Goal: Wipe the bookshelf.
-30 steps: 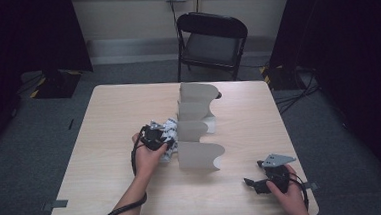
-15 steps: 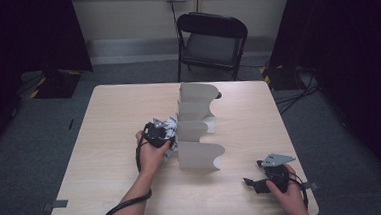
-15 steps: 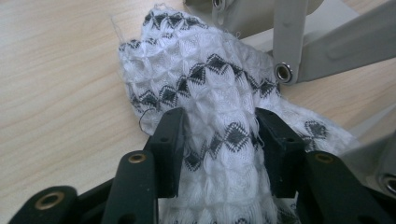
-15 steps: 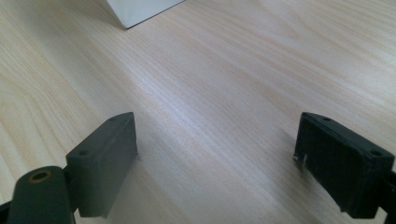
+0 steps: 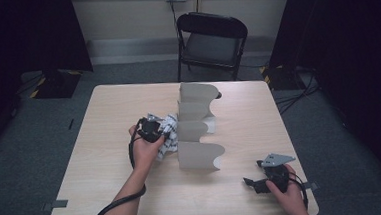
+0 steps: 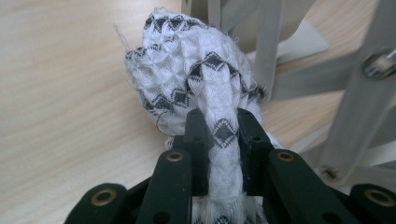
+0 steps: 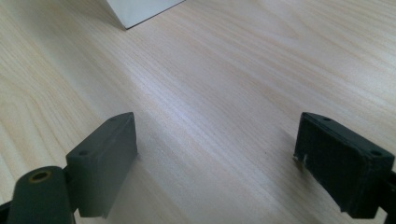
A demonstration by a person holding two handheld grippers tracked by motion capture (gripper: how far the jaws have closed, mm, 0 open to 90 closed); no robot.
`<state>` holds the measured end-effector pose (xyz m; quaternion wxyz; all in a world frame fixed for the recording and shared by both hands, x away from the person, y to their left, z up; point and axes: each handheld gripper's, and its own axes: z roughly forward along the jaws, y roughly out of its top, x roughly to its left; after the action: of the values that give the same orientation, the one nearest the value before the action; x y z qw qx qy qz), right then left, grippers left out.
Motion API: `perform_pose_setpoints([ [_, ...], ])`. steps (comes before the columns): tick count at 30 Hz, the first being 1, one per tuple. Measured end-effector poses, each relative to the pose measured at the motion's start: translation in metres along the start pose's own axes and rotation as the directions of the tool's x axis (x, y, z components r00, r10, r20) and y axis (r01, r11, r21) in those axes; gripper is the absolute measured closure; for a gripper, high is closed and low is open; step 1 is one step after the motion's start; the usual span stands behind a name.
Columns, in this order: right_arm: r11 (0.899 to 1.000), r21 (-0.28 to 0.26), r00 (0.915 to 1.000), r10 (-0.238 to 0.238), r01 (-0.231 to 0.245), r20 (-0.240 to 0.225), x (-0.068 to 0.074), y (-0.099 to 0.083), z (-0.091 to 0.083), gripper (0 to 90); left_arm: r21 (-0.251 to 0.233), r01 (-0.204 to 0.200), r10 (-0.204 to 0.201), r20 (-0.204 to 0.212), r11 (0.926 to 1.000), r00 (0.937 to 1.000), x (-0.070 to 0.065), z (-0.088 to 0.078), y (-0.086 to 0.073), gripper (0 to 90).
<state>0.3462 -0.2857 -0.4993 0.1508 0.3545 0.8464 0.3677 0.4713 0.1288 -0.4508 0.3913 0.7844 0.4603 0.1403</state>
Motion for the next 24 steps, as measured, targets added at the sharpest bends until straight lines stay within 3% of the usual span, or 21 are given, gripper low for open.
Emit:
perform_pose_setpoints([
  [6, 1.000, 0.000, 1.0000, 0.000, 0.000, 0.000, 0.000, 0.000, 0.000, 12.3, -0.057, -0.037, 0.038, 0.002, 0.9977, 0.9993, 0.000, -0.024, 0.030, 78.0],
  [7, 1.000, 0.000, 1.0000, 0.000, 0.000, 0.000, 0.000, 0.000, 0.000, 12.3, -0.090, -0.026, 0.026, 0.003, 0.9956, 0.9997, -0.002, -0.027, 0.034, 78.0],
  [10, 1.000, 0.000, 1.0000, 0.000, 0.000, 0.000, 0.000, 0.000, 0.000, 12.2, -0.122, -0.044, 0.046, 0.010, 0.9916, 0.9989, -0.006, -0.036, 0.047, 78.1],
  [13, 1.000, 0.000, 1.0000, 0.000, 0.000, 0.000, 0.000, 0.000, 0.000, 12.2, -0.135, -0.053, 0.056, 0.023, 0.9894, 0.9981, -0.010, -0.040, 0.054, 78.1],
  [20, 1.000, -0.002, 1.0000, -0.006, 0.006, 0.001, 0.000, 0.000, 0.001, 12.3, -0.098, -0.066, 0.069, 0.030, 0.9929, 0.9971, -0.016, -0.029, 0.042, 78.2],
  [24, 1.000, -0.002, 1.0000, -0.007, 0.007, 0.001, 0.000, 0.001, 0.001, 12.2, -0.082, -0.053, 0.056, 0.033, 0.9953, 0.9979, -0.018, -0.019, 0.032, 78.2],
])
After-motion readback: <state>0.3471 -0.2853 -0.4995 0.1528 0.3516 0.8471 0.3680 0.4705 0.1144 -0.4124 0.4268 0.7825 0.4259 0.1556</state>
